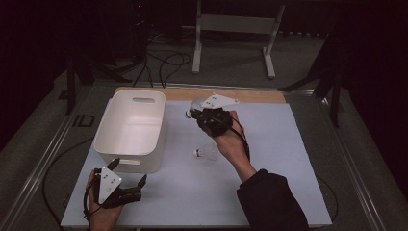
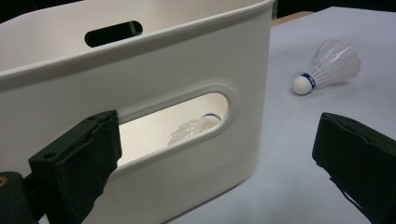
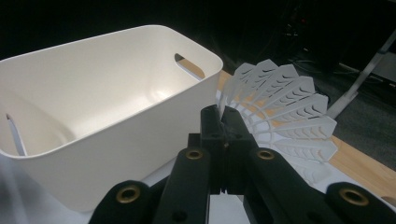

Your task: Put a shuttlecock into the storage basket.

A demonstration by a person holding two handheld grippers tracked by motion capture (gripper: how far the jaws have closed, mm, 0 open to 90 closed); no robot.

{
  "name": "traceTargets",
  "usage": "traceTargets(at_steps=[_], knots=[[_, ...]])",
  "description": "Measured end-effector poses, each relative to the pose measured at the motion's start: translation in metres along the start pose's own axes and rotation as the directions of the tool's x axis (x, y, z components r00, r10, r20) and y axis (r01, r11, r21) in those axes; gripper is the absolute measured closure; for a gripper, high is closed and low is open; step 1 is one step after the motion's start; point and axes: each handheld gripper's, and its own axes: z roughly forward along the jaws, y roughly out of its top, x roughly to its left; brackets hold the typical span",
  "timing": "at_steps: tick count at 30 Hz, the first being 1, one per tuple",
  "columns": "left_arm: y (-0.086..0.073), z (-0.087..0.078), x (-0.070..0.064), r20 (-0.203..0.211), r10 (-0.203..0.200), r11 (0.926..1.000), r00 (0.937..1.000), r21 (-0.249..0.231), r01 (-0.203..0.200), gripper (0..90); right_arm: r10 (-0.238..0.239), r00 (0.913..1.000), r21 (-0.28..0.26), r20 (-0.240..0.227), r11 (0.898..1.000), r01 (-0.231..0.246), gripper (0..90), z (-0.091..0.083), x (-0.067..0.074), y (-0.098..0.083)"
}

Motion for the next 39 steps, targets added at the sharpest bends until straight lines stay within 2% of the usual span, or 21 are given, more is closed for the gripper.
traceTargets(at_steps=[39], knots=[[0.0, 0.0, 0.0, 0.0, 0.002, 1.0, 1.0, 0.0, -0.002, 1.8, -0.055, 0.9958, -0.023, -0.073, 0.998, 0.053, 89.9, 0.006, 0.025, 0.018]])
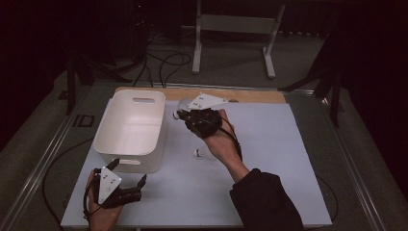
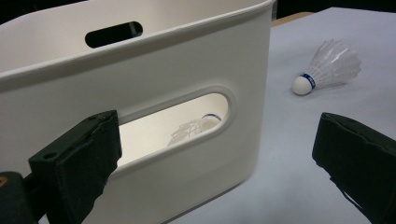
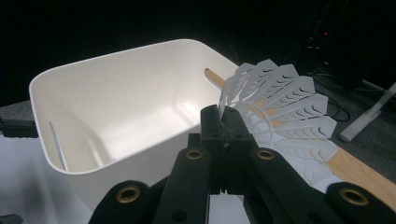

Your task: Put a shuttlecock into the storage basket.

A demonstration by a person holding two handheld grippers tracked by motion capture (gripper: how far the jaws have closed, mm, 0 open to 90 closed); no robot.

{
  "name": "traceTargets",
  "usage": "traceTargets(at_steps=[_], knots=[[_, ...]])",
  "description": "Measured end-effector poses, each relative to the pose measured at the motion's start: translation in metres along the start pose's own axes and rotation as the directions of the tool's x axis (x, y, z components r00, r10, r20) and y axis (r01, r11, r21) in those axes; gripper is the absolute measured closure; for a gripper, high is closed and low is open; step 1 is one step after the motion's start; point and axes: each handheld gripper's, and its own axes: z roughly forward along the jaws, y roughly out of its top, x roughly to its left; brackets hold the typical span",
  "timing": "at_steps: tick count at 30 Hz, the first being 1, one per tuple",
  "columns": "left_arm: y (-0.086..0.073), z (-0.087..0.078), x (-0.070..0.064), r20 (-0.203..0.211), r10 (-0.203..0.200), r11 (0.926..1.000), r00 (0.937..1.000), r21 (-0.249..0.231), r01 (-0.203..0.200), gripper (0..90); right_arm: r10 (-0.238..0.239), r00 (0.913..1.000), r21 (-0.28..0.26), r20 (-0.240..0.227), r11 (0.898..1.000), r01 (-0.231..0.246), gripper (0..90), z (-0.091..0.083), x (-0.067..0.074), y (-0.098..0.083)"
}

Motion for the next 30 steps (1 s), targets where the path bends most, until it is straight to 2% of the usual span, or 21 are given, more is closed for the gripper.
traceTargets(at_steps=[30], knots=[[0.0, 0.0, 0.0, 0.0, -0.001, 1.0, 1.0, -0.001, 0.001, 1.8, -0.039, 0.9984, -0.021, -0.04, 0.999, 0.038, 90.0, 0.011, 0.017, 0.016]])
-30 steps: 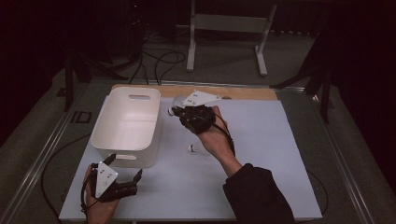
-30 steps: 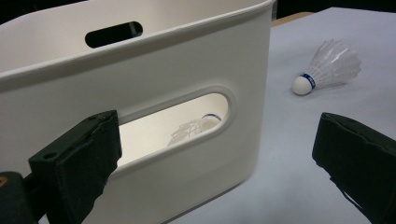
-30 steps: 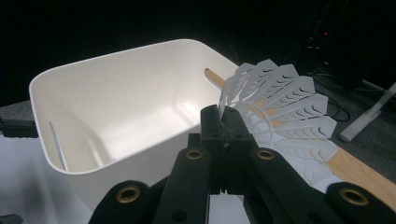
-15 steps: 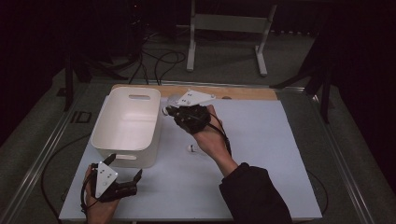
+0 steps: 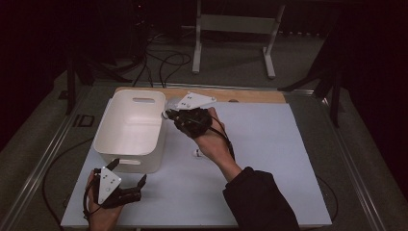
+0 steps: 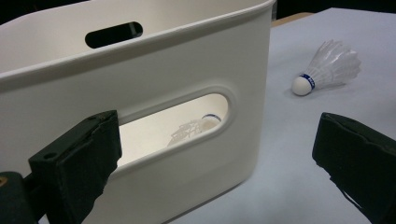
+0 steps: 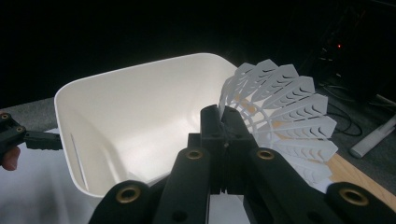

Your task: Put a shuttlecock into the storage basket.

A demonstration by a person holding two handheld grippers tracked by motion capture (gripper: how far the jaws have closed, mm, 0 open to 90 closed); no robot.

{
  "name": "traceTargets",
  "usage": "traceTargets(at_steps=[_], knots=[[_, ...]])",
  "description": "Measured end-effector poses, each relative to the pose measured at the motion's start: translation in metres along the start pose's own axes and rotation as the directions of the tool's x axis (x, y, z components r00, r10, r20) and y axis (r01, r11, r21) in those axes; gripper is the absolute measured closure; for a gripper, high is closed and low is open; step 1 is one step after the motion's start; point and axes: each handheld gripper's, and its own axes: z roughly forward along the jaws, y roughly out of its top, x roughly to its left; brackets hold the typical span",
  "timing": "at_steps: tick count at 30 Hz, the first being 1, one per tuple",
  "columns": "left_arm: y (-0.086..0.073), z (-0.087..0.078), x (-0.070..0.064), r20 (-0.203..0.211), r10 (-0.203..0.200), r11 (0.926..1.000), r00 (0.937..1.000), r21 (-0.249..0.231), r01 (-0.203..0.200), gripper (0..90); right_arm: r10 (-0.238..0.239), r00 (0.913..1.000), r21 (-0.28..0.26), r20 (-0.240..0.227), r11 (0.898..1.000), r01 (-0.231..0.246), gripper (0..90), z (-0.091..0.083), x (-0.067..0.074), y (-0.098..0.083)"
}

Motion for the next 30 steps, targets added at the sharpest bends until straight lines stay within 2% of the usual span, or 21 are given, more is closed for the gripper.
traceTargets(at_steps=[30], knots=[[0.0, 0.0, 0.0, 0.0, 0.004, 1.0, 1.0, 0.001, -0.004, 1.8, 0.001, 0.9992, -0.02, -0.041, 1.0, -0.002, 89.9, 0.013, 0.011, 0.011]])
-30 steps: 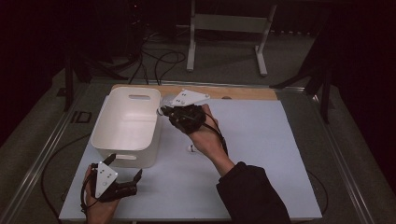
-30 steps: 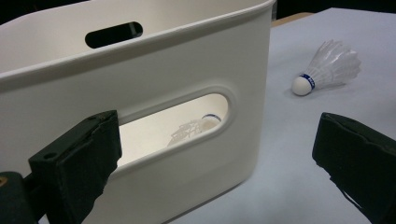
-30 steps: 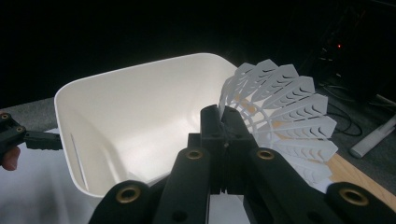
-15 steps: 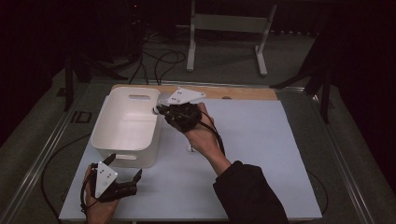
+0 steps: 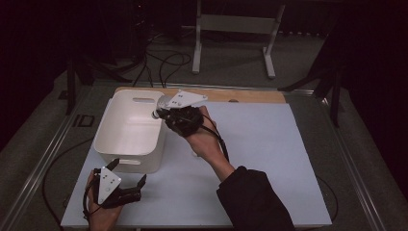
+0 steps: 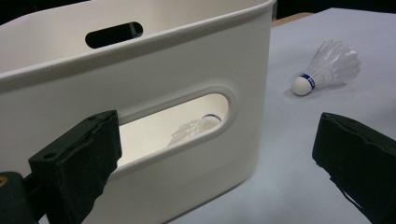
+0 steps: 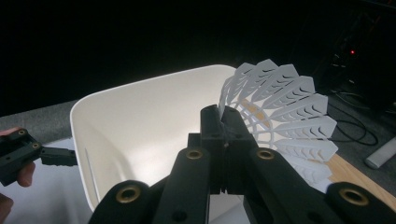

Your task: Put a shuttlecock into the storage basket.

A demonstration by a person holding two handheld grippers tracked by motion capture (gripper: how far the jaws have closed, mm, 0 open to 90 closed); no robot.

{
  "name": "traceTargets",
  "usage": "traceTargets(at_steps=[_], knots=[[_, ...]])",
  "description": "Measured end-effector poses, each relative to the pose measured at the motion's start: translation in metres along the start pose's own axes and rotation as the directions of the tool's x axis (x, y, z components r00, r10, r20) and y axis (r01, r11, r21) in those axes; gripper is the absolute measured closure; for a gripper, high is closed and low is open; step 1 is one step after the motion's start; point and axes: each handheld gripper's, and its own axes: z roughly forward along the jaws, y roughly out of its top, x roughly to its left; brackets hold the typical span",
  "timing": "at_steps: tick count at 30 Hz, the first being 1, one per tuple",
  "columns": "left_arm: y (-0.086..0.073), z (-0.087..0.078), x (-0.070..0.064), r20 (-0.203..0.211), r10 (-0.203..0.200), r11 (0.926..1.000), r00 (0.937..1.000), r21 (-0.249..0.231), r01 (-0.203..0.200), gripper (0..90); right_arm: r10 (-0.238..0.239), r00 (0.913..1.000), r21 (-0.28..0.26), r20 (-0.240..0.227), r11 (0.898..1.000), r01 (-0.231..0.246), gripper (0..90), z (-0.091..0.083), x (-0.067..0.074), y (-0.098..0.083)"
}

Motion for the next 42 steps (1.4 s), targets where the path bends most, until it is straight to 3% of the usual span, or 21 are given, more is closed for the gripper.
traceTargets(at_steps=[29, 30, 33, 34, 36, 40, 42], knots=[[0.0, 0.0, 0.0, 0.001, -0.001, 1.0, 1.0, -0.002, 0.001, 1.8, -0.038, 0.9974, 0.004, -0.062, 0.999, 0.038, 89.4, 0.017, 0.021, 0.007], [0.0, 0.0, 0.0, 0.001, 0.0, 1.0, 1.0, -0.002, 0.0, 1.8, -0.037, 0.9973, 0.002, -0.063, 0.999, 0.038, 86.5, 0.018, 0.021, 0.007], [0.0, -0.001, 0.0, 0.001, 0.0, 1.0, 1.0, -0.003, 0.0, 1.8, 0.002, 0.9964, -0.021, -0.084, 1.0, -0.004, 56.5, 0.017, 0.017, 0.007], [0.0, -0.001, 0.0, 0.001, 0.0, 1.0, 1.0, -0.003, 0.0, 1.8, 0.002, 0.9964, -0.021, -0.084, 1.0, -0.004, 56.5, 0.017, 0.017, 0.007], [0.0, 0.0, 0.0, 0.001, 0.0, 1.0, 1.0, -0.001, 0.0, 1.8, 0.033, 0.9974, 0.001, -0.065, 0.999, -0.033, 36.4, 0.017, 0.01, 0.005], [0.0, 0.0, 0.0, 0.0, -0.001, 1.0, 1.0, -0.001, 0.001, 1.7, 0.051, 0.9974, 0.007, -0.051, 0.999, -0.051, 31.0, 0.015, 0.005, 0.003], [0.0, 0.0, 0.0, 0.001, -0.001, 1.0, 1.0, -0.001, 0.001, 1.8, 0.053, 0.9983, -0.003, -0.026, 0.999, -0.053, 24.1, 0.013, 0.003, 0.002]])
